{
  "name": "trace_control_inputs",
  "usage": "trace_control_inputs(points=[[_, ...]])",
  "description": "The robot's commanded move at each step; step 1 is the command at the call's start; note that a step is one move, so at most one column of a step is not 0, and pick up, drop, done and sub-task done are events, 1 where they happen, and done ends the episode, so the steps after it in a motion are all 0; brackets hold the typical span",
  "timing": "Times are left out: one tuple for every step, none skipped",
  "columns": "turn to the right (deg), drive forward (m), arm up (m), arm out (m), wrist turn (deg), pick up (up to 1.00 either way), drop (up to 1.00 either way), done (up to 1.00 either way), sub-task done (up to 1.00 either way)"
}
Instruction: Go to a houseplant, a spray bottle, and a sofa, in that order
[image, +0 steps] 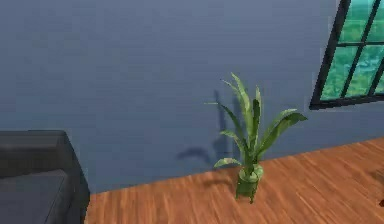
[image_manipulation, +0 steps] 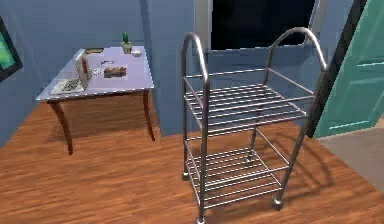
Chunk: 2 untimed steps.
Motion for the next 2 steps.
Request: trace_control_inputs(points=[[9.0,0.0,0.0,0.0,0.0,0.0,0.0,0.0,0.0],[0.0,0.3,0.0,0.0,0.0,0.0,0.0,0.0,0.0]])
